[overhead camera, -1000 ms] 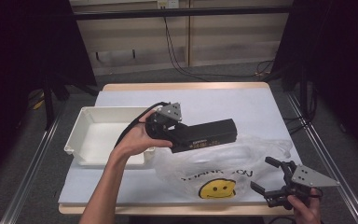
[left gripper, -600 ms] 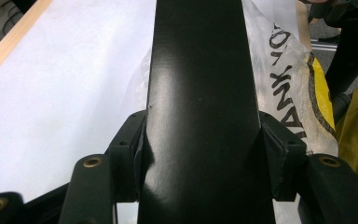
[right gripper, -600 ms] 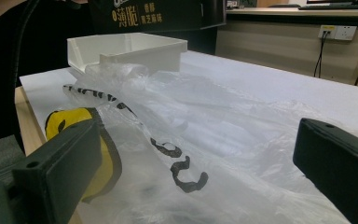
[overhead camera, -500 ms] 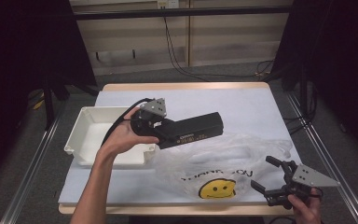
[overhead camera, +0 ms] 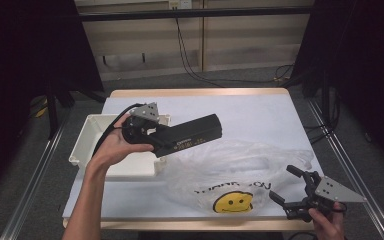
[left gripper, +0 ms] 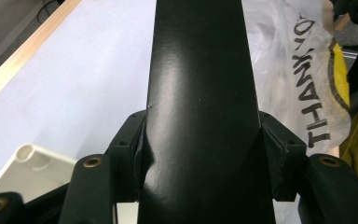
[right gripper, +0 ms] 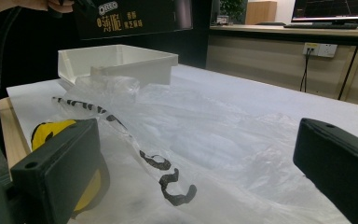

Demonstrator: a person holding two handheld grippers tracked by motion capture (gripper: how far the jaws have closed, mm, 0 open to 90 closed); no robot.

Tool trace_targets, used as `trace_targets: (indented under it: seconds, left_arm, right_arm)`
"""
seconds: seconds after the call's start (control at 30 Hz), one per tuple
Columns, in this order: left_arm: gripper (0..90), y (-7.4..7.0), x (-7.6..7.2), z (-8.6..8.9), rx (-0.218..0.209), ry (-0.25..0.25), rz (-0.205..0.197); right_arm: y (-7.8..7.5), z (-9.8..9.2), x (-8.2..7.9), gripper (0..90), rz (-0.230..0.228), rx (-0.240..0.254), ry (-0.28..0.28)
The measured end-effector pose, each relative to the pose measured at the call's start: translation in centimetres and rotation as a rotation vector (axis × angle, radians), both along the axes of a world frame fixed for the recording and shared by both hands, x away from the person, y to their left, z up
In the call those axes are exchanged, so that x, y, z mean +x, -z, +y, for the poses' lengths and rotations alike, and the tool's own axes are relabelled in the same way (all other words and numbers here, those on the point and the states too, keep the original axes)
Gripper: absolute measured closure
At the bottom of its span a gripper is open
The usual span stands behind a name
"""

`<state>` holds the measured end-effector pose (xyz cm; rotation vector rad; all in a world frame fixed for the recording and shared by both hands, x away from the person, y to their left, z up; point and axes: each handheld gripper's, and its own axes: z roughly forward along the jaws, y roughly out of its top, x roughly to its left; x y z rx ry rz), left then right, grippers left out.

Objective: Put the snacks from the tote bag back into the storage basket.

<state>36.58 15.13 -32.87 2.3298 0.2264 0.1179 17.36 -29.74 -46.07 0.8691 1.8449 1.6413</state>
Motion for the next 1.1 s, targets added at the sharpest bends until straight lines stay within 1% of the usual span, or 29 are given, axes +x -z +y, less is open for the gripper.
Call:
trace_targets:
  seconds: [0.1, 0.17, 0.23, 0.33, 0.37, 0.43, 0.5, 0.57, 0.7, 0.73, 0.83, 0.9, 1.0, 1.03, 1.1]
  left_arm:
    - [42.6, 0.4, 0.3, 0.5, 0.014, -0.012, 0.005]
    - [42.7, 0.4, 0.5, 0.9, 0.003, -0.016, 0.007]
    - [42.7, 0.3, 0.5, 1.4, -0.002, -0.025, 0.008]
    - [42.7, 0.0, 0.6, 2.1, 0.002, -0.036, 0.004]
    - [42.7, 0.0, 0.6, 2.3, -0.001, -0.045, 0.007]
    - [42.7, -0.1, 0.8, 2.6, -0.002, -0.062, 0.0]
    - [42.7, -0.1, 0.9, 3.0, 0.001, -0.066, 0.001]
    - [42.7, -0.1, 1.0, 3.4, 0.013, -0.067, -0.002]
    - [42.7, -0.3, 1.3, 4.2, 0.002, -0.076, -0.001]
    - [42.7, -0.3, 1.4, 4.4, -0.005, -0.086, 0.001]
    - [42.7, -0.4, 1.6, 5.1, -0.009, -0.095, 0.003]
    - [42.7, -0.6, 1.8, 5.5, 0.006, -0.101, -0.003]
    - [42.7, -0.7, 1.7, 6.1, 0.0, -0.113, -0.007]
    - [42.7, -0.8, 1.6, 6.2, 0.002, -0.111, -0.013]
    - [42.7, -0.9, 1.6, 6.6, 0.009, -0.117, -0.012]
  right_arm:
    - [0.0, 0.1, 0.0, 0.5, -0.002, -0.008, -0.004]
    - [0.0, 0.1, 0.1, 0.4, -0.004, -0.006, -0.005]
    - [0.0, 0.0, 0.0, 0.4, 0.0, -0.005, -0.003]
    - [0.0, 0.0, 0.0, 0.4, 0.0, -0.006, -0.003]
    - [0.0, 0.0, 0.0, 0.4, -0.001, -0.008, -0.005]
    - [0.0, 0.0, 0.1, 0.4, 0.001, -0.01, -0.009]
    - [0.0, 0.1, 0.0, 0.4, 0.005, -0.01, -0.009]
    - [0.1, 0.2, 0.1, 0.4, 0.007, -0.008, -0.012]
    - [0.1, 0.2, 0.1, 0.4, 0.007, -0.011, -0.01]
    - [0.1, 0.1, 0.1, 0.4, 0.007, -0.013, -0.013]
    - [0.1, 0.1, 0.1, 0.3, 0.007, -0.01, -0.011]
    - [0.1, 0.1, 0.1, 0.4, 0.007, -0.011, -0.012]
    - [0.1, 0.2, 0.1, 0.4, 0.009, -0.011, -0.015]
    - [0.1, 0.2, 0.1, 0.4, 0.008, -0.011, -0.014]
    - [0.2, 0.1, 0.1, 0.4, 0.007, -0.01, -0.017]
